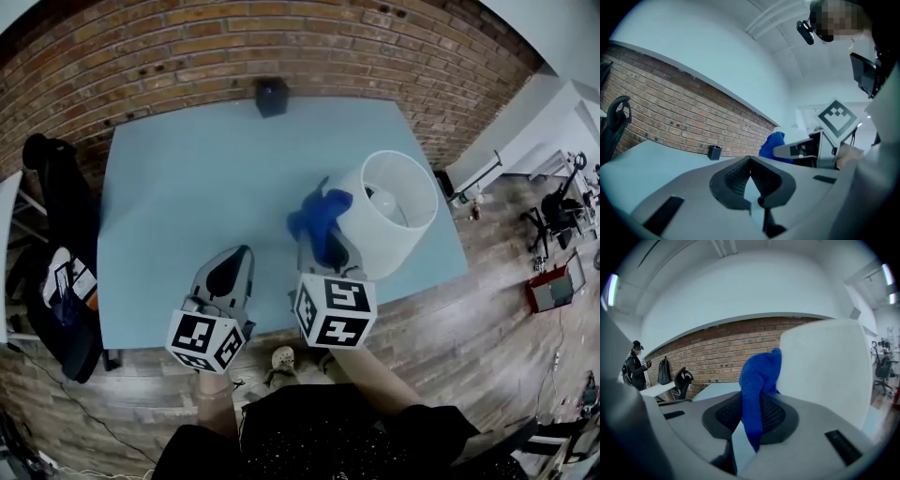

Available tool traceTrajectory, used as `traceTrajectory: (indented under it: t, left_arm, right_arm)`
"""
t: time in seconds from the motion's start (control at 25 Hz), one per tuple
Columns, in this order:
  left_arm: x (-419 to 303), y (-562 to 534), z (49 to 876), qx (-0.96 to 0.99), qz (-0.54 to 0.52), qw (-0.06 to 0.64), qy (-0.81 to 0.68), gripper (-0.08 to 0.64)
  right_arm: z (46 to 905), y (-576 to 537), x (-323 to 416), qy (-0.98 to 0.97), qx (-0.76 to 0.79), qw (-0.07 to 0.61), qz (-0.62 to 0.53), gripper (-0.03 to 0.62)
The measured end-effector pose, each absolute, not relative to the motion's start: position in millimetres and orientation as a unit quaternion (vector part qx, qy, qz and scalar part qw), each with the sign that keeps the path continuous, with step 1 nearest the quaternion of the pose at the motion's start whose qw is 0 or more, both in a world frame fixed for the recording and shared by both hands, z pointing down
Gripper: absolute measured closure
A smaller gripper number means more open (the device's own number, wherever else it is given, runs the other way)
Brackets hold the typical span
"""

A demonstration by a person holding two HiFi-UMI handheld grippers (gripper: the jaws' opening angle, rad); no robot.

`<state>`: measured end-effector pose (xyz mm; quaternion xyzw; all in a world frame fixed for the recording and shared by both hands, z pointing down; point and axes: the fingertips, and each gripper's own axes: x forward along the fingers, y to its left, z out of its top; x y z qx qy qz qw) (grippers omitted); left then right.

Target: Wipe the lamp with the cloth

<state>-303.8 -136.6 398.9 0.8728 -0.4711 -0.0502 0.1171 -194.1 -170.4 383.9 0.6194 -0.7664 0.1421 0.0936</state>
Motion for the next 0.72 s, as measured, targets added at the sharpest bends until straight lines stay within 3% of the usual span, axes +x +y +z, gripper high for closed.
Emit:
traceTrajectory:
  t: [0.44,0.72]
  left_arm:
    - [-307.5,-115.6,425.0,0.858,-0.018,0.133,-0.496,0.551]
    - [-303.8,-108.2,414.8,0.847,-0.031,0.139,-0.512,0.551]
  right_arm:
    - [466.5,-130.4,-205.7,-0.814,0.538,0.104,0.193,0.512]
    - [358.0,-106.2,-203.5,-0.867,0.488,0.075,0.066,0.512]
